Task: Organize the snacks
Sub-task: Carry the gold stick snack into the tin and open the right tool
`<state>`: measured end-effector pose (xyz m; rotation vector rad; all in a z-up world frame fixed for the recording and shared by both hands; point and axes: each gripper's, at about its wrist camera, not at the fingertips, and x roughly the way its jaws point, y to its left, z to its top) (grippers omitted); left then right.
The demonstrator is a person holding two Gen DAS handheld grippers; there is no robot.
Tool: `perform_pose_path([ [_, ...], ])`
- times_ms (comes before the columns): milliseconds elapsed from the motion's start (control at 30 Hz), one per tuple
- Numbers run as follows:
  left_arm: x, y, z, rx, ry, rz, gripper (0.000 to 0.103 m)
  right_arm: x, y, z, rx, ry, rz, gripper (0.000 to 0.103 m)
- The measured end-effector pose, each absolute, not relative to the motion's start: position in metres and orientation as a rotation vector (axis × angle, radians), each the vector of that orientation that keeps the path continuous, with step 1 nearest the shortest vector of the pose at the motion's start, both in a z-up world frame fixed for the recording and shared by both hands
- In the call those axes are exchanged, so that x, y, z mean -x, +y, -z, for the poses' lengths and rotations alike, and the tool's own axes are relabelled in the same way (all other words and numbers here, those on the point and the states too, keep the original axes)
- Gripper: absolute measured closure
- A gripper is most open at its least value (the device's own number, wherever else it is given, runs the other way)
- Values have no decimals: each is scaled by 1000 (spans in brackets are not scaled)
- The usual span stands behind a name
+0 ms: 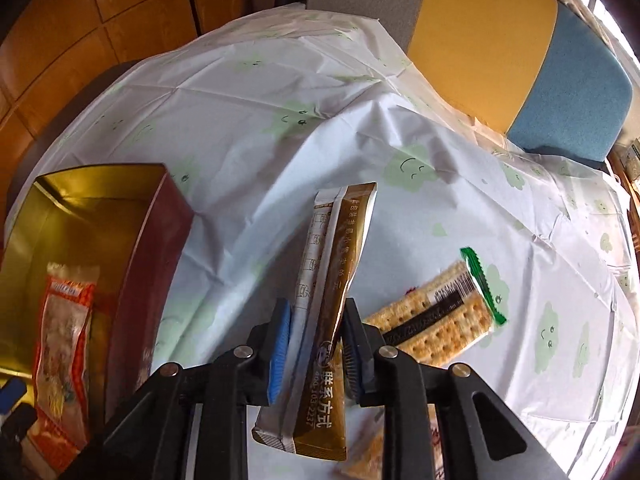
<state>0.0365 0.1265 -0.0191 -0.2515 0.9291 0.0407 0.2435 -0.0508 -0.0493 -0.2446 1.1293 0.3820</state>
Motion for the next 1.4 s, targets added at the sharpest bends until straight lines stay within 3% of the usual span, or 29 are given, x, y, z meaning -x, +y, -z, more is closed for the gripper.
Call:
perform_pose_path([
  [333,-24,103,8,172,915,-70,70,-145,-72,61,256,1170,-491,78],
  [667,-8,96,2,104,879,-115,69,-110,-100,72,115,1155,-429,79],
  [1067,-1,109,1,118,866,-152,69,-88,-93,7,31,995,-468,80],
  [1400,-1,140,7,196,861,-231,69,-105,-20,-25,-7,980,-620,80],
])
